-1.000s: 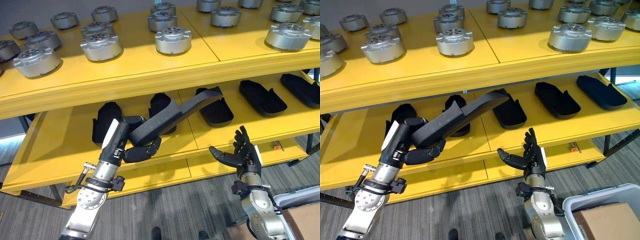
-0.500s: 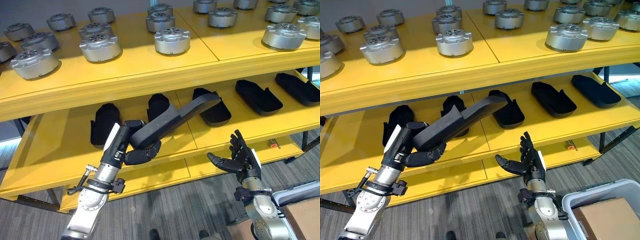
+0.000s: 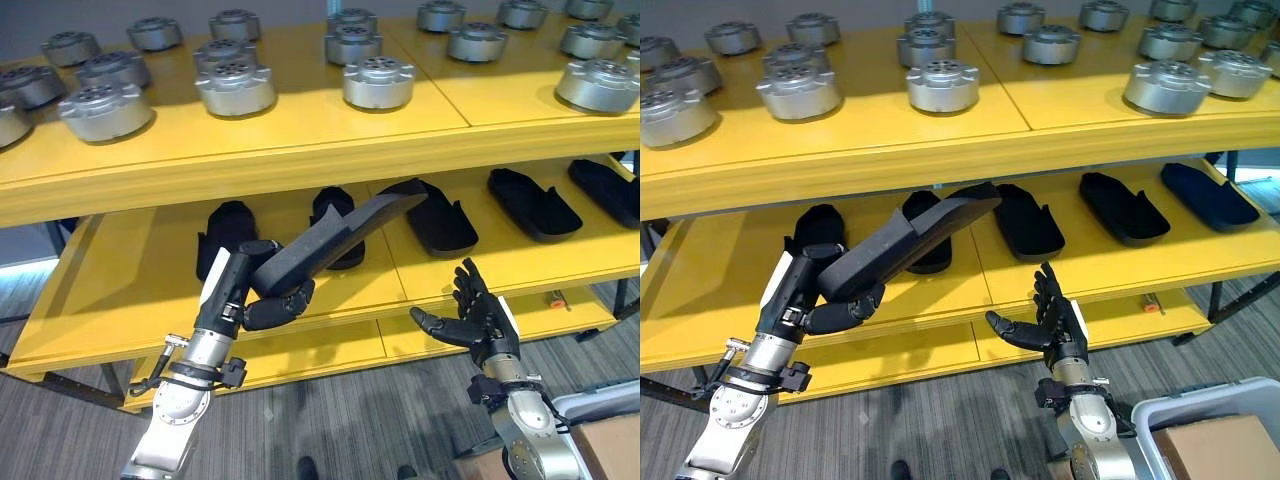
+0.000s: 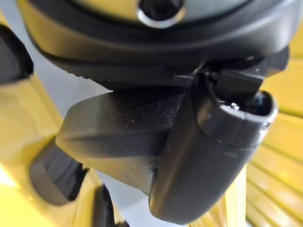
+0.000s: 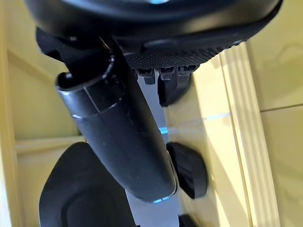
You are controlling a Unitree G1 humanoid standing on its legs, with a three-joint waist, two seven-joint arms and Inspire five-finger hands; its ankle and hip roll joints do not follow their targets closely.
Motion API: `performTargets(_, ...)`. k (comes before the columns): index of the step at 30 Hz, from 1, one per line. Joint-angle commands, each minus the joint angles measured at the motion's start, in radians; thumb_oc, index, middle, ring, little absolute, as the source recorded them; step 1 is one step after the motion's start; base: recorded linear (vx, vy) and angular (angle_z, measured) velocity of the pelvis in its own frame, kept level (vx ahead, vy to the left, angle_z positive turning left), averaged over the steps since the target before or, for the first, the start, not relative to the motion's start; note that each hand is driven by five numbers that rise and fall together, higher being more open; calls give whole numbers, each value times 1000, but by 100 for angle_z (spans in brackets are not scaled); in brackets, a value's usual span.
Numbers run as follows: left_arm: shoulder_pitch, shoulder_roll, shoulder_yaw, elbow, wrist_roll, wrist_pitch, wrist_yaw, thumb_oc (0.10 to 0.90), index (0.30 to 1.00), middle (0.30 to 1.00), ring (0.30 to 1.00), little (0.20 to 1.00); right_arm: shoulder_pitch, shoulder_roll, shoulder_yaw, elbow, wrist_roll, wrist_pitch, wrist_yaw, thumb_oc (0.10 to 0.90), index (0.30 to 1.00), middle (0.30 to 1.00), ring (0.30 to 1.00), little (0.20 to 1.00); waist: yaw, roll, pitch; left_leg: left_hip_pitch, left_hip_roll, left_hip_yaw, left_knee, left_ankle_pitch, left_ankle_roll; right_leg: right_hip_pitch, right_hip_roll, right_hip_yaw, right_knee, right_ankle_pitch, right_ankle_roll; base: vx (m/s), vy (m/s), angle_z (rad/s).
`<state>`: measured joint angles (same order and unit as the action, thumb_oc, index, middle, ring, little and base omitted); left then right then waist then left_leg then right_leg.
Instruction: Move parts from the plastic box to the shelf.
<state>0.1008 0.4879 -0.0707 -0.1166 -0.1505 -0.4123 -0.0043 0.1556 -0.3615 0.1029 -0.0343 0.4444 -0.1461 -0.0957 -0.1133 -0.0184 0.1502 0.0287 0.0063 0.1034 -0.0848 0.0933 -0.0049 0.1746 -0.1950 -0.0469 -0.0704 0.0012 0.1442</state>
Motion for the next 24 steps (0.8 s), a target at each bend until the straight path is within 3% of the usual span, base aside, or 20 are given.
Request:
performTargets(1,-106,-3,115,-63,-22,-121,55,400,300,300,300,300,-109,-13,-21,-97,-4,-104,7,900,1000,1000,1000,1000,26,18,-44,98,-15,94,-2,-109,39,-93,43,-94,157,26,-1,56,161,6)
performTargets(7,-110,2,123,-73,-33,-117,32,400,300,300,300,300,-131,10,-16,-79,-17,-118,-4,900,1000,1000,1000,1000,49,23,-23,96,-43,89,-2,-119,78,-170,-5,-133,340,95,8,38,136,9)
performTargets(10,-108,3,128,-74,-40,-110,27,400,300,300,300,300,-126,15,-22,-79,-17,-117,12,900,1000,1000,1000,1000,43,26,-10,103,-47,89,-2,-123,80,-222,19,-131,409,108,11,49,46,-4)
performTargets(12,-108,5,130,-75,-44,-109,23,400,300,300,300,300,-123,13,-26,-82,-12,-113,18,900,1000,1000,1000,1000,38,24,-8,105,-48,87,-2,-126,78,-237,39,-125,396,108,12,60,-55,-3)
performTargets(13,-112,11,131,-73,-51,-106,9,400,300,300,300,300,-105,1,-44,-96,-9,-110,41,900,1000,1000,1000,1000,11,17,-3,113,-54,62,-2,-135,72,-264,98,-87,311,91,8,106,-127,3)
performTargets(17,-87,13,127,-68,-67,-138,-14,400,300,300,300,300,-62,-5,-69,-120,2,-111,44,900,1000,1000,1000,1000,-23,6,9,139,-64,9,-2,-157,65,-337,128,6,197,185,27,117,-150,27)
performTargets(19,-85,10,124,-73,-71,-141,-32,400,300,300,300,300,-43,-4,-84,-123,6,-119,38,900,1000,1000,1000,1000,-37,9,12,142,-64,-30,-2,-152,61,-318,153,59,159,158,14,108,-176,38)
performTargets(24,-83,4,112,-74,-65,-131,-16,400,300,300,300,300,-31,-8,-89,-107,12,-127,42,900,1000,1000,1000,1000,-35,16,-11,135,-61,-45,-2,-155,50,-229,158,83,78,117,-13,84,-117,49)
